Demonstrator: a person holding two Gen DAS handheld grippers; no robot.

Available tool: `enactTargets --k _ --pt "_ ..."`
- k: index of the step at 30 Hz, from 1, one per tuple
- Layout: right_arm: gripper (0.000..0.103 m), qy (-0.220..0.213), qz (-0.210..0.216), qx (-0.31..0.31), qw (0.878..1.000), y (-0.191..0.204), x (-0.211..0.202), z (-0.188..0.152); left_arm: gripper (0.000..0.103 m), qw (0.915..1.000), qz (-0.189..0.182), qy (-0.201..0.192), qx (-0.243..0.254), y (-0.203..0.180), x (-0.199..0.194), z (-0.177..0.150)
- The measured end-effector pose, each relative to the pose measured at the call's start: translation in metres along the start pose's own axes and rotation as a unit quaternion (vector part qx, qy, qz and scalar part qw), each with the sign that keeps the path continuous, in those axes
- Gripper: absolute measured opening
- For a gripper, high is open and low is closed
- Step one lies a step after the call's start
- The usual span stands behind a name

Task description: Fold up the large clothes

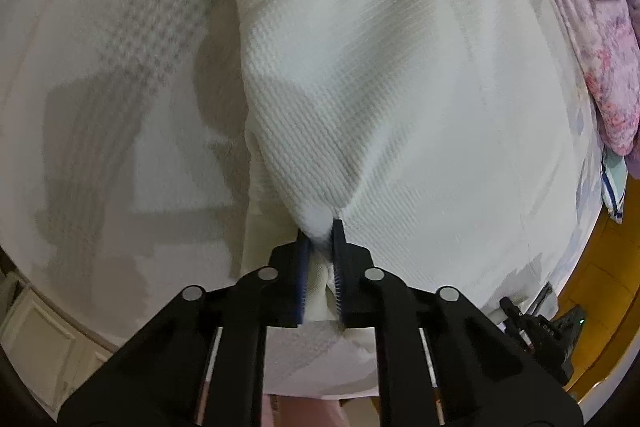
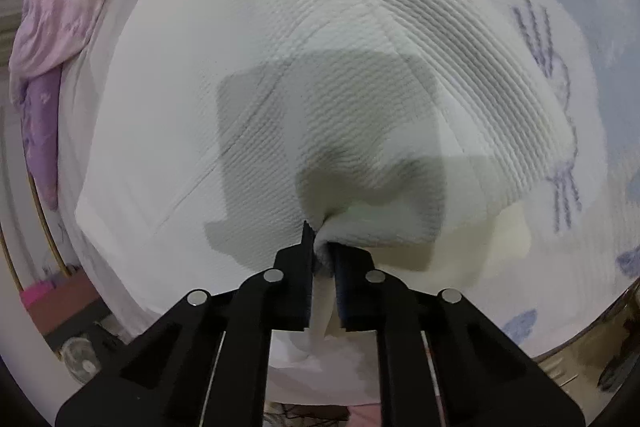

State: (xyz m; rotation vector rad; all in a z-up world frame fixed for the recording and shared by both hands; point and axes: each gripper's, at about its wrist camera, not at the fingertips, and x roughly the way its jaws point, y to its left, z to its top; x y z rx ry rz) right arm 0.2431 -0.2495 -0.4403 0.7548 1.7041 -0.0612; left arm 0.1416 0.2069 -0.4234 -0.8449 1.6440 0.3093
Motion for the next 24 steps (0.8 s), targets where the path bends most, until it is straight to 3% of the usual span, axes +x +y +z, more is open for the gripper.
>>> enactTargets --k 3,6,8,10,11,12,13,15,18,24 --pt "0.007 0.008 0.009 -0.017 1.0 0.0 -0.012 -0.005 0.013 0.9992 0.03 0.001 0.025 -0.013 -0.014 -0.001" --pt "0.007 0.021 0.035 -0.005 0.999 -0.012 -0.016 -0.008 0.033 0.9979 0.058 0.005 0.029 -0.026 -0.021 0.005" --pt "0.007 0.026 0.035 -0.008 0.999 -0.013 -0.012 -0.008 0.034 0.998 0.059 0.008 0.022 -0.026 -0.016 0.023" --pt "0.007 0.03 0.03 -0.011 0.999 -0.014 -0.009 -0.005 0.03 0.9984 0.053 0.02 0.003 -0.023 -0.008 0.034" --pt "0.007 0.031 0.029 -0.01 0.999 -0.011 -0.007 -0.006 0.023 0.9985 0.051 0.018 -0.002 -0.022 -0.007 0.037" --pt "0.007 0.031 0.029 -0.011 0.999 -0.005 -0.004 -0.005 0.007 0.9985 0.054 0.008 -0.002 -0.022 -0.01 0.041" --pt "0.007 0.029 0.029 -0.013 0.999 -0.004 -0.003 -0.005 0.004 0.9986 0.053 -0.001 0.006 -0.024 -0.016 0.043" --pt "0.007 0.022 0.028 -0.009 0.999 -0.002 0.0 -0.007 0.003 0.9986 0.046 -0.013 0.02 -0.029 -0.03 0.043" --pt "0.006 0.013 0.026 0.008 1.0 -0.016 -0.002 -0.011 0.003 0.995 0.075 -0.033 0.057 -0.046 -0.043 0.035" --pt "0.005 -0.022 -0.012 -0.002 1.0 -0.022 -0.029 -0.005 0.003 0.997 0.063 -0.021 0.039 -0.042 -0.044 0.007"
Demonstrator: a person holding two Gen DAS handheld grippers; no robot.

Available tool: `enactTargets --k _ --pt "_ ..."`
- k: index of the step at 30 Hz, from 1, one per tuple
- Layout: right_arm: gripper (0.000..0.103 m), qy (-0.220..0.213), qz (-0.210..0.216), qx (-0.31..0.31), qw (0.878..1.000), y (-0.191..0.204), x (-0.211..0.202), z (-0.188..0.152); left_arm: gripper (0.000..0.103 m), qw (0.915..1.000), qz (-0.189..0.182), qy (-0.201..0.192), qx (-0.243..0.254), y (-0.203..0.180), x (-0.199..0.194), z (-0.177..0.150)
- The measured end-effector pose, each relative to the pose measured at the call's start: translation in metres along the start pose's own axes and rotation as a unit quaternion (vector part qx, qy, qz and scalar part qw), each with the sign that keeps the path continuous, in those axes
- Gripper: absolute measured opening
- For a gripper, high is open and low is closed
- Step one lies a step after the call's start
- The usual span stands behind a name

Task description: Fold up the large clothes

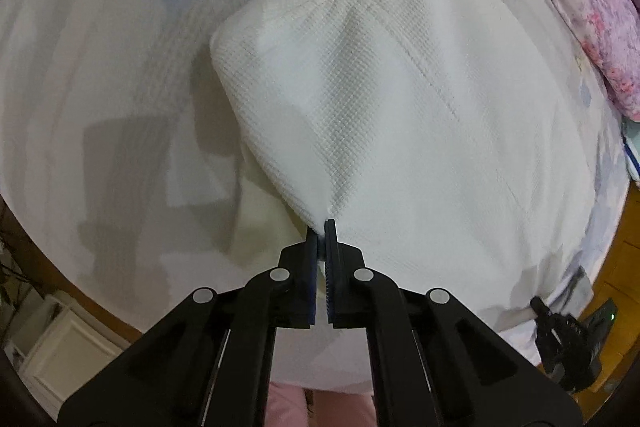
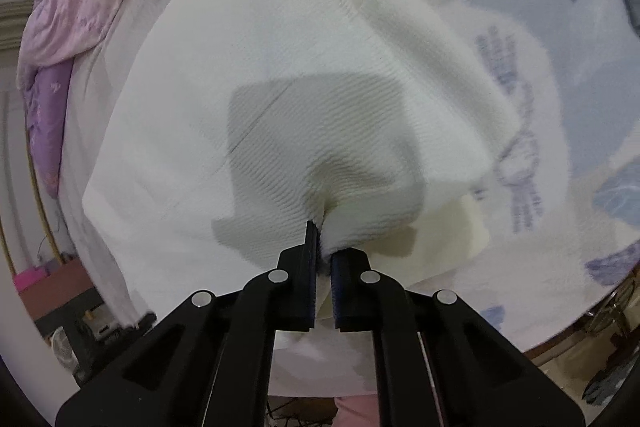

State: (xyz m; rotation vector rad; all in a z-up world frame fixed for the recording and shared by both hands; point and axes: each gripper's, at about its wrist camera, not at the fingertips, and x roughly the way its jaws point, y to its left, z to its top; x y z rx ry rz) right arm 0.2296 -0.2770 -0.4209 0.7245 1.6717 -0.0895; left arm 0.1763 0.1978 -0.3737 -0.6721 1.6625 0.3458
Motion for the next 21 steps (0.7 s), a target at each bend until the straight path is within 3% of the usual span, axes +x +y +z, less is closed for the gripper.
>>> enactTargets --k 4,6,8,10,12,13,14,17,18,19,20,21 --pt "0.005 -0.01 -0.026 -0.002 1.0 -0.008 0.005 0.024 0.003 0.9997 -0.005 0.022 -0.006 0.0 0.021 -0.012" --pt "0.01 0.031 -0.036 -0.011 0.999 -0.008 0.023 0.033 0.005 0.9998 0.014 0.016 0.004 -0.005 0.028 -0.012" --pt "0.023 0.063 -0.023 0.018 0.998 -0.013 0.025 0.03 0.015 0.9988 0.035 0.035 0.003 -0.005 0.033 -0.011" --pt "0.052 0.065 -0.022 -0.007 0.998 -0.008 0.013 0.015 0.031 0.9991 0.004 0.043 0.003 -0.003 0.028 -0.015" --pt "0.062 0.067 -0.031 -0.033 0.997 -0.003 0.005 -0.007 0.04 0.9985 -0.024 0.049 0.004 -0.005 0.024 -0.022" --pt "0.066 0.078 -0.03 -0.033 0.996 -0.003 0.005 -0.017 0.052 0.9976 -0.034 0.06 0.006 -0.008 0.027 -0.025" --pt "0.066 0.094 -0.022 -0.026 0.995 -0.005 0.008 -0.028 0.055 0.9968 -0.041 0.069 0.01 -0.008 0.03 -0.028" --pt "0.066 0.141 -0.002 -0.01 0.99 -0.009 0.023 -0.054 0.054 0.9957 -0.041 0.08 0.023 -0.023 0.051 -0.03" --pt "0.066 0.146 -0.005 -0.01 0.989 -0.012 0.026 -0.062 0.048 0.9959 -0.036 0.081 0.018 -0.029 0.059 -0.025" --pt "0.066 0.148 -0.011 -0.01 0.989 -0.011 0.03 -0.068 0.034 0.9959 -0.043 0.08 0.005 -0.027 0.066 -0.023" --pt "0.066 0.152 -0.012 -0.009 0.988 -0.011 0.033 -0.072 0.033 0.9961 -0.046 0.074 -0.013 -0.025 0.065 -0.02" --pt "0.066 0.16 -0.006 -0.005 0.987 -0.01 0.037 -0.078 0.017 0.9961 -0.047 0.071 -0.019 -0.025 0.062 -0.019"
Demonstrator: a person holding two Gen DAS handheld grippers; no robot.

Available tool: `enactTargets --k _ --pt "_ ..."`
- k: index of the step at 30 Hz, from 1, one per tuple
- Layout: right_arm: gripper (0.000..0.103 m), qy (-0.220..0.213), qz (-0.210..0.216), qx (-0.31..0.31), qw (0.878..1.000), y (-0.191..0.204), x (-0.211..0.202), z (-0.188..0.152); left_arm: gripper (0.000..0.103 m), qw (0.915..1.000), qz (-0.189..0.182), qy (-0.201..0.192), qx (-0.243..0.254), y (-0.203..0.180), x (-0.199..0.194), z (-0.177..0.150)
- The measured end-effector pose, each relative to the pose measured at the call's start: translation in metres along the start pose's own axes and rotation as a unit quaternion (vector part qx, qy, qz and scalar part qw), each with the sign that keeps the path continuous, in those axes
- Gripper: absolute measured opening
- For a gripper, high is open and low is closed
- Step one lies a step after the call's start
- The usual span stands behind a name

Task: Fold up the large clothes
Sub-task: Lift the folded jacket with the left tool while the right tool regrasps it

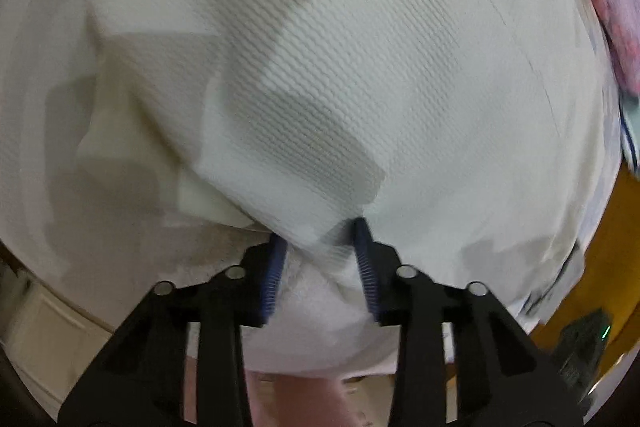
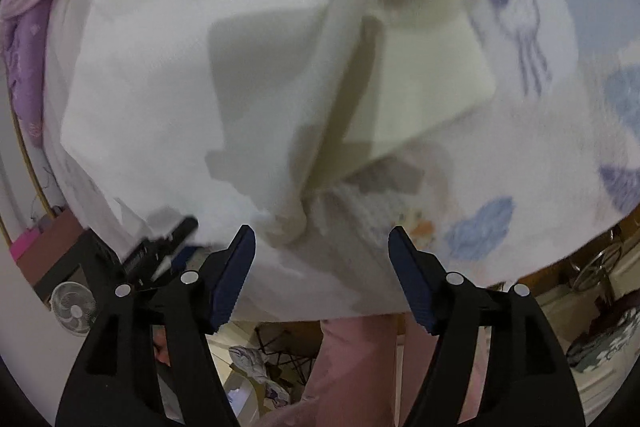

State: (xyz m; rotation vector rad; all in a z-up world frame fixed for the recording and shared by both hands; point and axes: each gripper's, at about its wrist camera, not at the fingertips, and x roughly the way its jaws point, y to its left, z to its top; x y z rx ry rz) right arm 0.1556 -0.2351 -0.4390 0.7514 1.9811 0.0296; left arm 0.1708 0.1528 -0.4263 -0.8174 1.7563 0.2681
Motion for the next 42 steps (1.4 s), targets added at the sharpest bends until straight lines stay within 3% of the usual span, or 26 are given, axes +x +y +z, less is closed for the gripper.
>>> enactTargets --k 1,5,8,11,16,17,19,22,24,26,28,30,31,32,33,34,35,36,39,42 --pt "0.066 0.005 0.015 0.006 1.0 0.001 0.004 -0.004 0.006 0.9998 -0.018 -0.007 0.004 -0.002 -0.008 0.0" --pt "0.066 0.026 0.088 0.029 0.995 0.018 0.018 -0.006 0.005 0.9982 -0.031 -0.04 0.033 -0.012 -0.048 -0.008" --pt "0.066 0.04 0.127 0.055 0.99 0.022 0.03 -0.011 0.005 0.9972 -0.05 -0.049 0.027 -0.023 -0.068 -0.02" --pt "0.066 0.064 0.176 0.108 0.976 0.026 0.05 -0.011 0.005 0.9954 -0.068 -0.064 0.022 -0.026 -0.074 -0.039" --pt "0.067 0.054 0.18 0.141 0.972 0.04 0.066 0.006 0.005 0.9917 -0.1 -0.074 0.036 -0.028 -0.1 -0.05" --pt "0.063 0.042 0.198 0.153 0.967 0.039 0.066 0.01 0.005 0.9905 -0.107 -0.077 0.039 -0.024 -0.104 -0.049" --pt "0.017 -0.016 0.233 0.156 0.96 0.038 0.052 0.016 0.004 0.9889 -0.11 -0.086 0.052 -0.03 -0.103 -0.055" --pt "0.011 -0.086 0.316 0.116 0.938 0.046 0.014 0.028 0.004 0.9849 -0.129 -0.09 0.073 -0.043 -0.1 -0.059" --pt "0.01 -0.125 0.353 0.041 0.926 0.057 -0.013 0.026 0.004 0.9807 -0.135 -0.108 0.091 -0.05 -0.105 -0.058" --pt "0.01 -0.161 0.371 -0.042 0.914 0.059 -0.031 0.013 0.004 0.971 -0.132 -0.153 0.127 -0.055 -0.111 -0.061" --pt "0.01 -0.189 0.327 -0.114 0.919 0.048 -0.023 -0.002 0.005 0.9651 -0.113 -0.173 0.161 -0.053 -0.1 -0.061" --pt "0.011 -0.145 0.254 -0.107 0.95 0.022 0.023 -0.001 0.006 0.9731 -0.055 -0.144 0.172 -0.038 -0.051 -0.055" --pt "0.012 -0.089 0.226 -0.064 0.968 0.0 0.056 0.002 0.006 0.9809 -0.024 -0.109 0.159 -0.028 -0.026 -0.053" --pt "0.031 -0.059 0.222 -0.027 0.973 -0.014 0.074 0.0 0.006 0.986 -0.005 -0.083 0.145 -0.019 -0.009 -0.052" --pt "0.053 -0.047 0.226 0.021 0.973 -0.032 0.083 -0.003 0.008 0.9899 -0.013 -0.07 0.123 -0.005 0.001 -0.055" --pt "0.053 -0.053 0.236 0.038 0.97 -0.04 0.08 -0.007 0.015 0.9914 -0.043 -0.076 0.098 0.005 -0.002 -0.059" --pt "0.057 -0.062 0.228 0.028 0.971 -0.041 0.07 -0.01 0.022 0.9923 -0.052 -0.079 0.08 0.01 -0.006 -0.061" --pt "0.06 -0.068 0.218 0.016 0.973 -0.039 0.063 -0.011 0.036 0.9945 -0.053 -0.071 0.055 0.017 -0.011 -0.064" --pt "0.061 -0.083 0.212 0.02 0.973 -0.044 0.045 -0.002 0.038 0.9946 -0.091 -0.048 0.013 0.027 -0.017 -0.073" --pt "0.063 -0.09 0.243 0.056 0.964 -0.048 0.046 0.009 0.039 0.9908 -0.132 -0.011 -0.026 0.024 -0.003 -0.074"
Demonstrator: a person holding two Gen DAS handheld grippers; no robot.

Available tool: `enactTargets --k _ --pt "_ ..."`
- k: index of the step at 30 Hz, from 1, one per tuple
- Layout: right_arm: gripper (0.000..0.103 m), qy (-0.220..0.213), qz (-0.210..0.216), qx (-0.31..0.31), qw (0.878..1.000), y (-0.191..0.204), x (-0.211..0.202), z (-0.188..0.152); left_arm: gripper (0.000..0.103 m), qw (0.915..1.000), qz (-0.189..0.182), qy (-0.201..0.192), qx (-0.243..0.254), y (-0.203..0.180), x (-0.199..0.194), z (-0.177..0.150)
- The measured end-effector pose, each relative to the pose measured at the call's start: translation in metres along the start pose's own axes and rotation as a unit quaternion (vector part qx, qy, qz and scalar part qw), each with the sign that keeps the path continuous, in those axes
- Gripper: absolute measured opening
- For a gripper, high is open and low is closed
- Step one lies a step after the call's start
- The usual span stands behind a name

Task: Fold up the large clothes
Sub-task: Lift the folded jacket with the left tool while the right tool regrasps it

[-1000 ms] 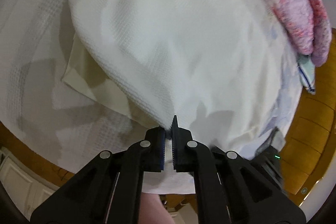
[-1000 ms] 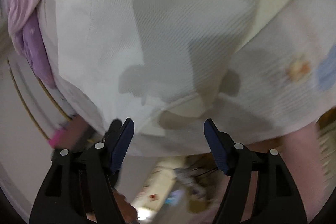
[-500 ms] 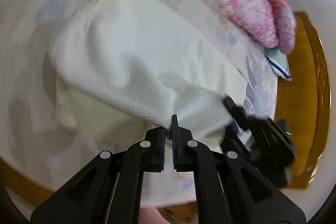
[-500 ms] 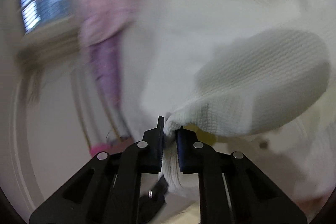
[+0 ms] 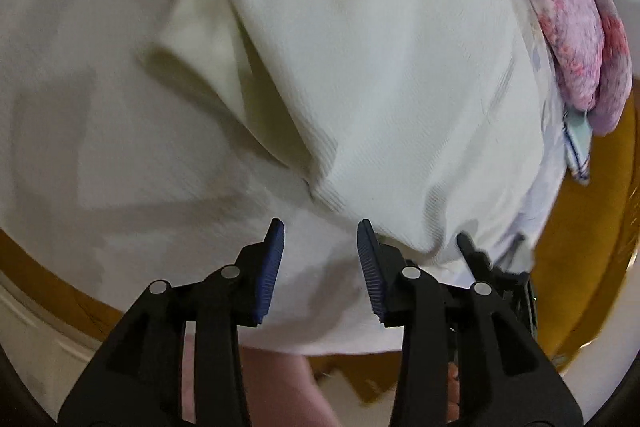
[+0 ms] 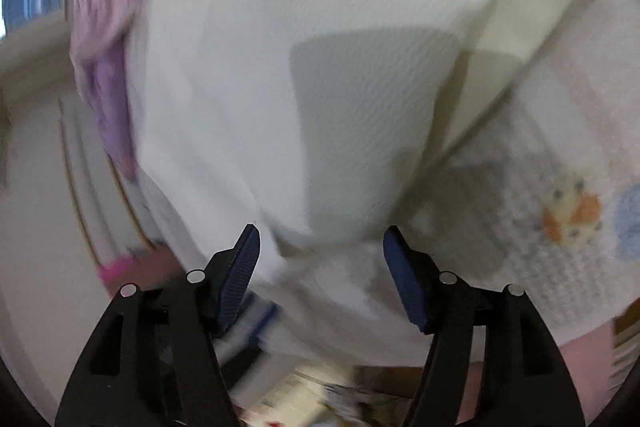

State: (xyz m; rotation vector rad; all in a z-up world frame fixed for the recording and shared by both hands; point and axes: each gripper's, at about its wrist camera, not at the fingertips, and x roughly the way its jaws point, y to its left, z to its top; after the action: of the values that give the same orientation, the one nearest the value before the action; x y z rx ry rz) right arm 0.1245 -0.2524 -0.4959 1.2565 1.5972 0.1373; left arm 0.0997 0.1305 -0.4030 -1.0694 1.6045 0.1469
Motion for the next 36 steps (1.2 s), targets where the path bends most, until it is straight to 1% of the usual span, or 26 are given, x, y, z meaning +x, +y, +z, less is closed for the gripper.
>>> enactTargets --k 2,3,4,5,6,7,8,9,10,12,14,16,18,19,20,21,22,23,24,25,27,28,30,32,35,36 --pt "0.063 0.006 -0.013 0.013 1.0 0.0 0.006 0.007 0.039 0.9991 -0.027 0.008 -0.032 0.0 0.016 0.005" --pt "0.063 0.008 -0.014 0.022 1.0 0.001 0.005 0.003 0.038 0.9981 -0.038 0.007 -0.048 0.0 0.022 0.009" --pt "0.061 0.008 -0.007 0.031 0.999 0.003 0.003 0.003 0.038 0.9967 -0.047 0.009 -0.066 0.0 0.028 0.012" --pt "0.058 0.003 0.002 0.031 1.0 0.009 0.003 0.001 0.034 0.9946 -0.057 0.009 -0.087 -0.004 0.032 0.015" --pt "0.045 -0.001 -0.006 0.025 1.0 0.018 0.005 0.002 0.025 0.9923 -0.075 0.0 -0.099 -0.006 0.031 0.018" --pt "0.026 -0.003 -0.012 0.022 1.0 0.023 0.001 0.003 0.014 0.9905 -0.09 -0.006 -0.103 -0.009 0.03 0.022" --pt "0.014 -0.006 0.002 0.029 1.0 0.026 -0.003 0.005 0.012 0.9903 -0.093 -0.006 -0.103 -0.014 0.028 0.025" --pt "0.002 -0.011 0.011 0.029 0.999 0.032 -0.003 0.013 0.01 0.9904 -0.096 -0.006 -0.099 -0.017 0.025 0.027" --pt "0.002 -0.019 0.008 0.019 1.0 0.037 -0.002 0.011 0.01 0.9914 -0.098 -0.013 -0.086 -0.023 0.018 0.029" --pt "0.0 -0.039 0.007 -0.018 0.999 0.053 -0.009 0.017 0.009 0.9956 -0.079 -0.036 -0.033 -0.044 -0.001 0.034" --pt "0.0 -0.054 0.035 -0.028 0.998 0.067 -0.013 0.028 0.009 0.9959 -0.063 -0.061 0.021 -0.069 -0.019 0.039" --pt "0.001 -0.052 0.044 -0.046 0.997 0.084 -0.022 0.036 0.008 0.9918 -0.067 -0.089 0.063 -0.091 -0.036 0.04" --pt "0.004 -0.008 0.03 -0.048 0.998 0.095 -0.02 0.033 0.008 0.9812 -0.057 -0.128 0.133 -0.114 -0.053 0.039" --pt "0.012 0.02 0.02 -0.033 0.999 0.087 -0.018 0.029 0.008 0.9717 -0.059 -0.15 0.173 -0.121 -0.061 0.035" --pt "0.02 0.036 0.018 -0.019 0.999 0.079 -0.016 0.026 0.008 0.9641 -0.057 -0.164 0.201 -0.126 -0.062 0.032" --pt "0.035 0.05 0.024 0.011 0.998 0.064 -0.012 0.019 0.008 0.9611 -0.047 -0.164 0.217 -0.126 -0.06 0.031" --pt "0.042 0.054 0.033 0.033 0.997 0.054 -0.012 0.013 0.008 0.9612 -0.03 -0.155 0.226 -0.125 -0.053 0.029" --pt "0.044 0.057 0.046 0.055 0.996 0.046 -0.01 0.011 0.008 0.9639 -0.025 -0.148 0.22 -0.121 -0.047 0.029" --pt "0.052 0.062 0.06 0.073 0.994 0.044 -0.008 0.008 0.008 0.9661 -0.029 -0.144 0.212 -0.118 -0.044 0.029" --pt "0.064 0.075 0.072 0.102 0.989 0.039 -0.006 0.004 0.008 0.9686 -0.031 -0.142 0.202 -0.113 -0.042 0.029" --pt "0.08 0.099 0.073 0.144 0.982 0.039 -0.005 -0.007 0.008 0.9708 -0.032 -0.145 0.188 -0.108 -0.044 0.032" --pt "0.08 0.095 0.074 0.147 0.982 0.04 -0.007 -0.011 0.008 0.9723 -0.037 -0.145 0.179 -0.106 -0.045 0.034" --pt "0.08 0.073 0.057 0.143 0.985 0.037 -0.012 -0.01 0.008 0.9733 -0.05 -0.146 0.17 -0.099 -0.053 0.035" --pt "0.08 0.056 0.033 0.154 0.986 0.031 0.0 0.004 0.008 0.9726 -0.042 -0.147 0.175 -0.104 -0.057 0.033" --pt "0.079 0.065 0.056 0.194 0.977 0.03 0.024 0.012 0.008 0.9715 -0.038 -0.144 0.184 -0.111 -0.059 0.03" --pt "0.064 0.06 0.074 0.19 0.977 0.033 0.026 0.014 0.008 0.9711 -0.03 -0.142 0.19 -0.114 -0.059 0.028"
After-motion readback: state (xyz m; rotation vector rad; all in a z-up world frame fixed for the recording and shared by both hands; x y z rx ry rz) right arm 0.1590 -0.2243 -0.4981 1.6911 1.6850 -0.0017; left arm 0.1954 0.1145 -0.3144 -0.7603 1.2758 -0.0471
